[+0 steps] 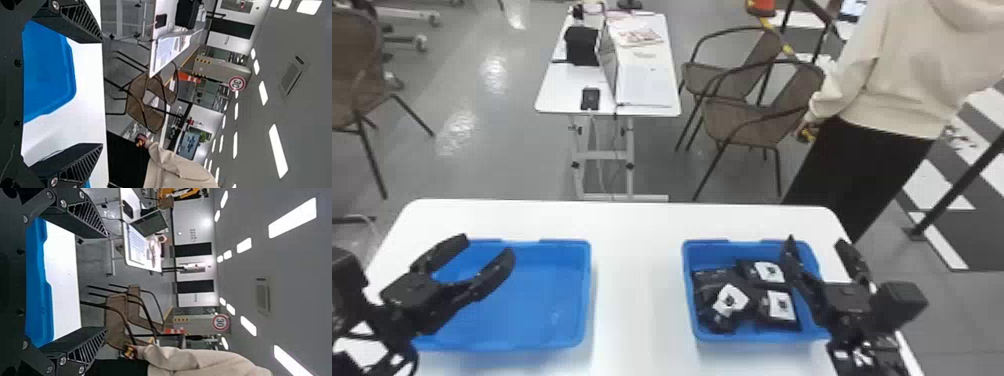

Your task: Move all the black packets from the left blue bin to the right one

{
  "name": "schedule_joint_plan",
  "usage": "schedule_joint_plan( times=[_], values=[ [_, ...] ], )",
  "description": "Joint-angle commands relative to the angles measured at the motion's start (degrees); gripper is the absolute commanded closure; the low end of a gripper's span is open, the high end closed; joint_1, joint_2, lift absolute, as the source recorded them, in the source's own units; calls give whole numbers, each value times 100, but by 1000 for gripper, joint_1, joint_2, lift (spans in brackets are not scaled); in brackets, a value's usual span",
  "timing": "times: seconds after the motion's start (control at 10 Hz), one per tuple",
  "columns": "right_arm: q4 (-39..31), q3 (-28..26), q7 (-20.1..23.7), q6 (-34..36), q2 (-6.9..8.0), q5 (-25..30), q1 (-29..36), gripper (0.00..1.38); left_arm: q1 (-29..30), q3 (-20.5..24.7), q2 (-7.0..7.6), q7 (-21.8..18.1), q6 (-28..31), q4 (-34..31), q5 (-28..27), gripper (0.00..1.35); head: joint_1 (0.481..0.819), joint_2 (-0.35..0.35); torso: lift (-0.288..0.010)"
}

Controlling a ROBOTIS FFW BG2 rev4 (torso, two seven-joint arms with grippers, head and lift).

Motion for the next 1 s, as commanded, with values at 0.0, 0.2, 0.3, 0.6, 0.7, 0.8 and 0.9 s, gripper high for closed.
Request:
schedule_joint_plan(
  times=[0.0,0.2,0.3,0.6,0.7,0.8,0.9],
  values=[
    [-561,16,-37,-765,185,71,735,194,488,382,-62,162,-686,-201,-169,203,695,-123,0],
    [-851,262,-46,-1187,185,115,1412,197,1059,575,-62,302,-1213,-438,-257,243,695,-51,0],
    [-877,368,-46,-1415,185,133,1684,197,1332,548,-62,452,-1275,-675,-397,243,695,-18,0],
    [-1035,798,-265,-1512,185,150,2273,197,1886,206,-62,1067,-1652,-834,-327,243,695,51,0],
    [-974,825,-265,-1512,185,150,2256,197,1868,65,-62,1076,-1617,-842,-380,243,695,61,0],
    [-912,825,-265,-1512,185,133,2221,197,1859,-40,-62,1120,-1609,-842,-380,243,695,60,0],
    [-912,825,-283,-1512,185,106,2212,197,1868,-163,-62,1234,-1600,-842,-292,243,695,47,0]
  ],
)
